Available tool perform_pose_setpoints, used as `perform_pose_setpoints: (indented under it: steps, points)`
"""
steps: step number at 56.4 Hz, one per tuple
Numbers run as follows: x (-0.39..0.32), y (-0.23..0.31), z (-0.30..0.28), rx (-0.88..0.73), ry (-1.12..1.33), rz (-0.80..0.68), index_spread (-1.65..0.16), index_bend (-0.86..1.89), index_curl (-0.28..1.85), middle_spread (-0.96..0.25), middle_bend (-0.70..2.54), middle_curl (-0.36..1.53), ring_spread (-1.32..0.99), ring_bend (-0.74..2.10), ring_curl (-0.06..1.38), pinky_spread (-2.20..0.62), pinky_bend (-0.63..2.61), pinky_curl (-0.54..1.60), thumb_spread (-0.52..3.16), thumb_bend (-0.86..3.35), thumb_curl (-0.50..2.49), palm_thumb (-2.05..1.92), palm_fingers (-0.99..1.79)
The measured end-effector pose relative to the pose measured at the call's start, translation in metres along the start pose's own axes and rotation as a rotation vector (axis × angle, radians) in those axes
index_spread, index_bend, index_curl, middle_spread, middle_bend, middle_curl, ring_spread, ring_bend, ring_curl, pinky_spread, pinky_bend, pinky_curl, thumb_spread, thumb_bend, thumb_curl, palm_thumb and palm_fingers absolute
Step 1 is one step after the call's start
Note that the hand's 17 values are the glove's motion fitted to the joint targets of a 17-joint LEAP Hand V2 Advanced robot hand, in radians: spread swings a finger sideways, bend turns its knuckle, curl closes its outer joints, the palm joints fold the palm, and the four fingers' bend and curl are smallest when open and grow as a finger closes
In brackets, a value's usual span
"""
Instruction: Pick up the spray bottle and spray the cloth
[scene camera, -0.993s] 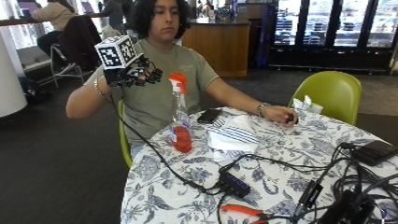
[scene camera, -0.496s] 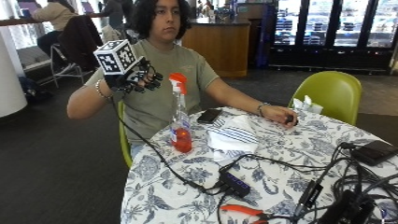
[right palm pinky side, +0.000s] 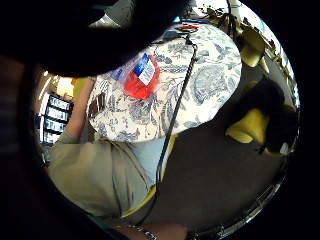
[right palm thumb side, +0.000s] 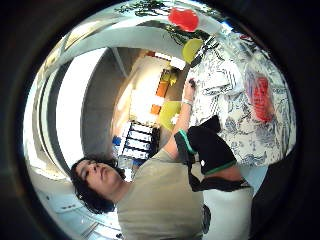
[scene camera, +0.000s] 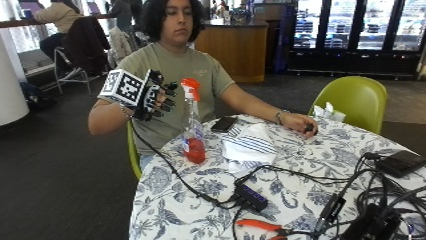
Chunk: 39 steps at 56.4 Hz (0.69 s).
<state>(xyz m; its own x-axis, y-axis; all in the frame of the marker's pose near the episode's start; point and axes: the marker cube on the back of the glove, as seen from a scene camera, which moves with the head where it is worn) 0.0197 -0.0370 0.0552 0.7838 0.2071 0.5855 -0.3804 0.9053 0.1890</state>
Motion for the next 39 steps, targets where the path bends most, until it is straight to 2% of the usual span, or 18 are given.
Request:
perform_pose_setpoints:
  steps: [14, 22, 39]
  points:
    - [0.009, -0.027, 0.014, 0.113, -0.152, 0.086, -0.31, 0.13, 0.23, 0.07, 0.2, 0.33, 0.0, 0.39, 0.3, 0.22, 0.27, 0.33, 1.09, -0.02, 0.33, 0.64, 0.33]
    - [0.009, -0.057, 0.024, 0.222, -0.322, 0.073, -0.28, 0.12, 0.23, 0.07, 0.21, 0.34, 0.0, 0.43, 0.31, 0.2, 0.25, 0.33, 1.05, 0.0, 0.35, 0.71, 0.36]
    - [0.014, -0.1, 0.044, 0.387, -0.284, 0.069, -0.22, 0.11, 0.22, 0.05, 0.26, 0.37, -0.03, 0.5, 0.34, 0.11, 0.23, 0.34, 0.89, -0.02, 0.4, 0.86, 0.51]
